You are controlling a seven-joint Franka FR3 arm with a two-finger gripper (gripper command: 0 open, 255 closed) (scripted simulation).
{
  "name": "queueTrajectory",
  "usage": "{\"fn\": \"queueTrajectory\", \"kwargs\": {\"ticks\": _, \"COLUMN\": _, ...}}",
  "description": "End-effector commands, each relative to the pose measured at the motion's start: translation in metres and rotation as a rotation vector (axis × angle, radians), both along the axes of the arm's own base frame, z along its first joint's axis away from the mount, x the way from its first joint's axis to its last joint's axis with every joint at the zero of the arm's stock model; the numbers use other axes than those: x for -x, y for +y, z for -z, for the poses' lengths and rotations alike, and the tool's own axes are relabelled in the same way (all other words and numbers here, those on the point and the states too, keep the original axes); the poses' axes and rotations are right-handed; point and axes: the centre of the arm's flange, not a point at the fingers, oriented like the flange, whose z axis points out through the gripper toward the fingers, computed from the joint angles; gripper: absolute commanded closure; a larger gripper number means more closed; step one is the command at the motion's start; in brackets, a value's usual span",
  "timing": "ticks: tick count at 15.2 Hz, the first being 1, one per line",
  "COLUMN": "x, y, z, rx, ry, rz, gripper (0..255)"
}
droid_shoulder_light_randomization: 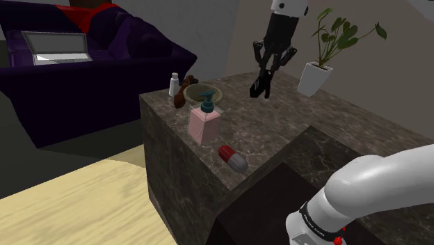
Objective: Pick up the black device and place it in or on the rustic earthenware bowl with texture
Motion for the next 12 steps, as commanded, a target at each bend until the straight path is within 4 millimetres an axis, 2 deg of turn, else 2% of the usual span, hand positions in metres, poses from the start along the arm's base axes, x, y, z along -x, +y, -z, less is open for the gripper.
{"fn": "queueTrajectory", "kwargs": {"ticks": 1, "x": -0.028, "y": 0.007, "z": -0.003, "rx": -0.001, "ry": 0.0, "rz": 0.0, "gripper": 255}}
{"fn": "queueTrajectory", "kwargs": {"ticks": 12, "x": -0.166, "y": 0.047, "z": -0.025, "rx": -0.001, "ry": 0.0, "rz": 0.0, "gripper": 255}}
